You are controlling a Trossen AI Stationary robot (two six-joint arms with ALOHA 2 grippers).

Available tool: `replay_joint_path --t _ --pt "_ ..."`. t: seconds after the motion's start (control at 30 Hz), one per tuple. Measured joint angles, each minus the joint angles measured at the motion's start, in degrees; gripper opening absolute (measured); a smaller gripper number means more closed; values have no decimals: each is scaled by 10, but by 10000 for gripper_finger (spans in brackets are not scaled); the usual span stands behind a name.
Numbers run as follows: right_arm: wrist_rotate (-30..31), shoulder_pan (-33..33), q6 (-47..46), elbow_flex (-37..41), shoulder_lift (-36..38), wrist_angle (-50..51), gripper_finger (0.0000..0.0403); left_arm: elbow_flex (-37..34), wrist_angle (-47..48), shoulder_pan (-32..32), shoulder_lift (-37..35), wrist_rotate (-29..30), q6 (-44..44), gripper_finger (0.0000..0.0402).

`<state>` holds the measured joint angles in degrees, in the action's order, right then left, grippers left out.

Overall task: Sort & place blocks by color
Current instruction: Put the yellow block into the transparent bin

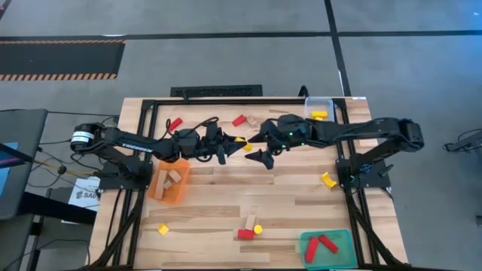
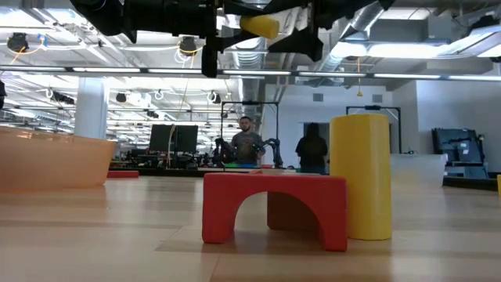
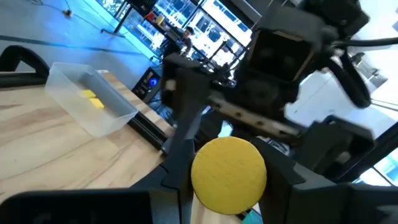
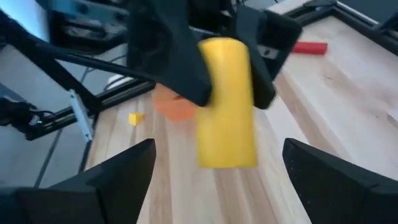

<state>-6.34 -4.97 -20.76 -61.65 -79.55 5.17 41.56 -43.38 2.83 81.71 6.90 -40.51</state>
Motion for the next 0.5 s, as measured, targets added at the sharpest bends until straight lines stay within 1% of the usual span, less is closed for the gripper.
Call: replay_joint_path --t 0.2,0.3,0.4,0.5 --pt "1 -3 -2 0 -22 -32 366 0 5 0 0 0 0 97" --pt "0 -7 -7 0 -24 -29 354 0 11 0 0 0 0 97" --pt "1 -14 -9 0 -23 -33 331 0 25 0 0 0 0 97" --pt "1 -22 -23 0 -23 -34 295 0 25 0 0 1 -2 97"
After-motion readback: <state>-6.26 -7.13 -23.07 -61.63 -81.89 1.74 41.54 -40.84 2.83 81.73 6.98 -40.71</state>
